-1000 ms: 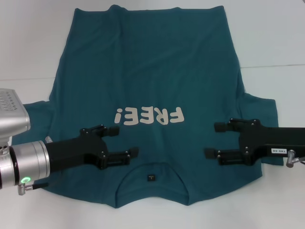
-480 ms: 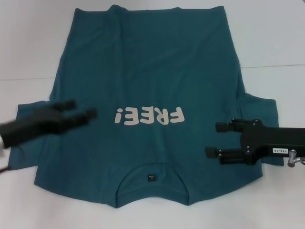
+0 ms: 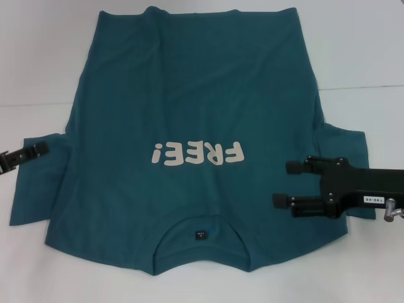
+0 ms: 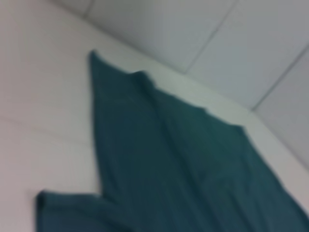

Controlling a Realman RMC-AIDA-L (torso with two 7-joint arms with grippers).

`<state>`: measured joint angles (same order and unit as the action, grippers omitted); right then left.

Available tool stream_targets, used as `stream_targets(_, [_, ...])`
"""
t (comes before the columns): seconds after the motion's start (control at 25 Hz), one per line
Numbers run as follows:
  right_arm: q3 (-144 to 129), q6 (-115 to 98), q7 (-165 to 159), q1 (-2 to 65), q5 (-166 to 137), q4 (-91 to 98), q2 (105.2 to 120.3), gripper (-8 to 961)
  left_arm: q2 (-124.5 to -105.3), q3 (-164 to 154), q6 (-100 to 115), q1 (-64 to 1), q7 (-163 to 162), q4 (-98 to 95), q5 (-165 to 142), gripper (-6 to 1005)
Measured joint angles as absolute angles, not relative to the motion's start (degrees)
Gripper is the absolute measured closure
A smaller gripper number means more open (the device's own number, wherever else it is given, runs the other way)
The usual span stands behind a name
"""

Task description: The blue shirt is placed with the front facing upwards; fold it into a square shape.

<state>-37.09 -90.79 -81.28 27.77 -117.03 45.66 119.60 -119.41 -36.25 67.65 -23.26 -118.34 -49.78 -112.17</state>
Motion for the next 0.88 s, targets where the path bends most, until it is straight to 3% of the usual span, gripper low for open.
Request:
stream_targets(0.44, [-37.0,-91.86,-82.49,27.77,-117.03,45.97,119.6,37,-119.37,-33.85,63.32,-22.5,-119.35,-49.72,-120.21,92])
stream_targets(0.88, [-37.0,-92.44,-82.53,27.91,-116.98,46.05,119.58,36,-120.61,-34.69,57.43,-23.98,-118.34,-48.26,-125.57,92])
